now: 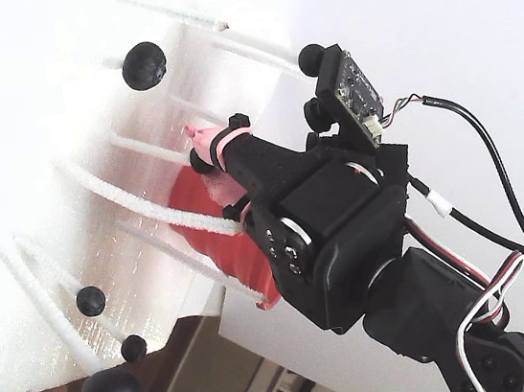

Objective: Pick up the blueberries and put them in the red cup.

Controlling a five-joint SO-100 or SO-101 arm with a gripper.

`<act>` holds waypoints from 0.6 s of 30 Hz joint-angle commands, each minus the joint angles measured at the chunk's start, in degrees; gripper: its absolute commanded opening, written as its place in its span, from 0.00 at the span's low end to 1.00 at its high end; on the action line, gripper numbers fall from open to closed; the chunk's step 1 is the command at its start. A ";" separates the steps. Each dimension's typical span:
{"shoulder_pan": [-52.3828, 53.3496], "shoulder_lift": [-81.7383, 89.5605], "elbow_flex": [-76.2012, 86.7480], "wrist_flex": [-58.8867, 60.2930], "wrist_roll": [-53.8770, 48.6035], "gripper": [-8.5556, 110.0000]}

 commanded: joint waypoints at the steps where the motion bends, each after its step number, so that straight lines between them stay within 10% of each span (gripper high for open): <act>1: 3.52 1.85 0.70 -0.53 -0.44 0.15; 18: 2.81 7.73 1.76 0.79 -0.44 0.14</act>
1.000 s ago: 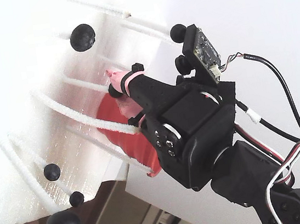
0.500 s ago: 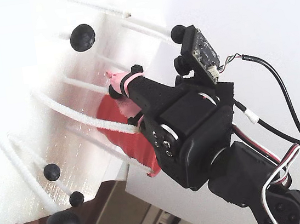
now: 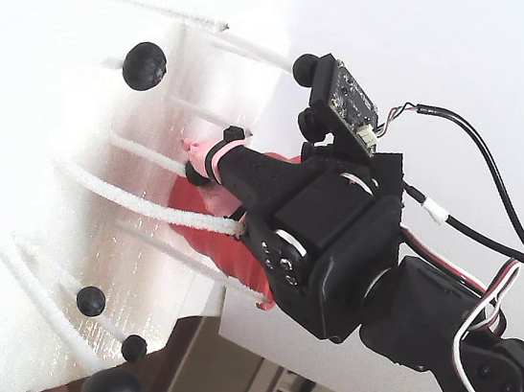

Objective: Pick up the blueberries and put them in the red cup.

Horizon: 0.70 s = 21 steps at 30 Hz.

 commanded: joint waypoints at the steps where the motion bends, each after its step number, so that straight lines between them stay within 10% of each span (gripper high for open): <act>1: 2.72 7.38 0.09 0.79 -0.53 0.14; 21: 2.72 11.51 1.76 2.20 -1.76 0.16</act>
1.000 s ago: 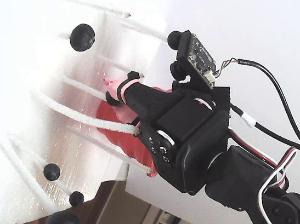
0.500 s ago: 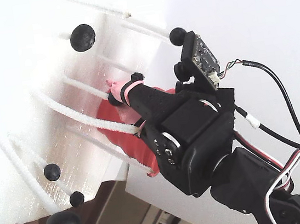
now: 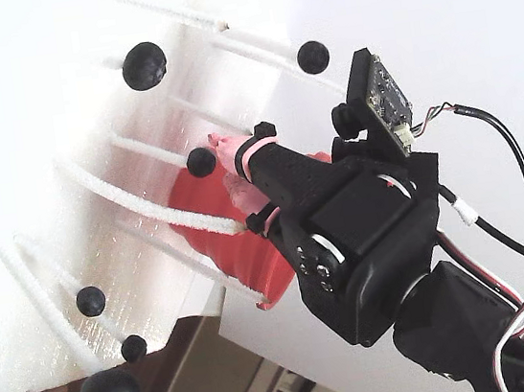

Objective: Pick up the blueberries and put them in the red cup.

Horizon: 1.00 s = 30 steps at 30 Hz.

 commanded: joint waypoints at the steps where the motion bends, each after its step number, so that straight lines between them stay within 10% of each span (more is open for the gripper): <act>1: 2.81 5.19 0.00 0.09 -0.18 0.16; 30: 2.20 -3.25 -0.62 -4.66 0.97 0.20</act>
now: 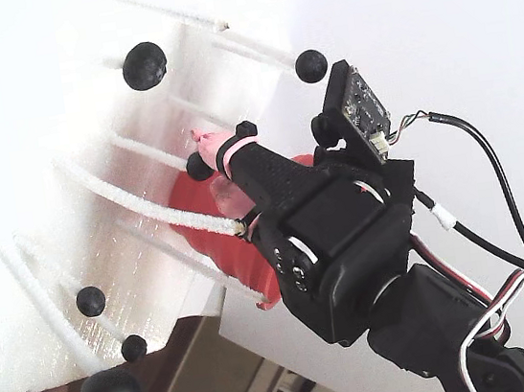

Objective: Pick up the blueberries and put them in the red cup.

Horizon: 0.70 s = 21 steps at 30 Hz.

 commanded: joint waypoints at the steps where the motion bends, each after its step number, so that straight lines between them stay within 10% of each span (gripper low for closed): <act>1: 0.88 1.05 -0.79 -0.88 1.14 0.20; 21: -1.05 -0.44 -1.05 -1.49 2.72 0.21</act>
